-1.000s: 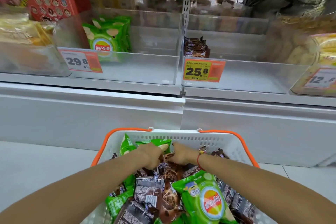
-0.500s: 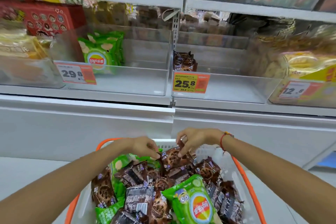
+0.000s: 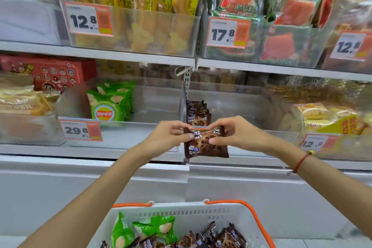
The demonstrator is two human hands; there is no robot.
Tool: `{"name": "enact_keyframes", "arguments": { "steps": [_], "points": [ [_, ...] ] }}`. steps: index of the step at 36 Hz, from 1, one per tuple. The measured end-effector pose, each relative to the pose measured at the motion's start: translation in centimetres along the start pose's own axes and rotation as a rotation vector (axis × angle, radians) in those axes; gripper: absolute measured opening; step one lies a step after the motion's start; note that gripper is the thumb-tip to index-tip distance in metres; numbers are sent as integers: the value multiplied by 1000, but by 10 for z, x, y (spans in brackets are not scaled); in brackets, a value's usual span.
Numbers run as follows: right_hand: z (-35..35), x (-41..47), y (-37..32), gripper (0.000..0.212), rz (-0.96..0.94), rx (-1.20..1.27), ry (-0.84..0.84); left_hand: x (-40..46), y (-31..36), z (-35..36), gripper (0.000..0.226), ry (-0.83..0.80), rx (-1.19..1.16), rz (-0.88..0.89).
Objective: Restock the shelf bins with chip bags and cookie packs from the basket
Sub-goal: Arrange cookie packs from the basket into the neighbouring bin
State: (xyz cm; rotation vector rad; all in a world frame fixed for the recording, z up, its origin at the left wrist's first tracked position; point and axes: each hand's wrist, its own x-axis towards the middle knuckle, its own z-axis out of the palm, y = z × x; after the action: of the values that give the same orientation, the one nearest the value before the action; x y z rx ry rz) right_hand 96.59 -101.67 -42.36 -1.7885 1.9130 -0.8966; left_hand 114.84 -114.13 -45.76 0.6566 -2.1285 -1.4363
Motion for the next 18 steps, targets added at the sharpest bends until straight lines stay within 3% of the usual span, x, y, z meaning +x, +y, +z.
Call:
{"name": "enact_keyframes", "arguments": {
  "steps": [6, 10, 13, 18],
  "points": [
    [-39, 35, 10, 19, -20, -54, 172, 26, -7, 1, 43, 286, 176, 181],
    [-51, 65, 25, 21, 13, -259, 264, 36, -19, 2, 65, 321, 384, 183],
    [-45, 87, 38, 22, 64, -444, 202, 43, -24, 1, 67, 328, 423, 193],
    [-19, 119, 57, 25, 112, -488, 77, 48, -27, -2, 57, 360, 393, 211]
  ]
}}
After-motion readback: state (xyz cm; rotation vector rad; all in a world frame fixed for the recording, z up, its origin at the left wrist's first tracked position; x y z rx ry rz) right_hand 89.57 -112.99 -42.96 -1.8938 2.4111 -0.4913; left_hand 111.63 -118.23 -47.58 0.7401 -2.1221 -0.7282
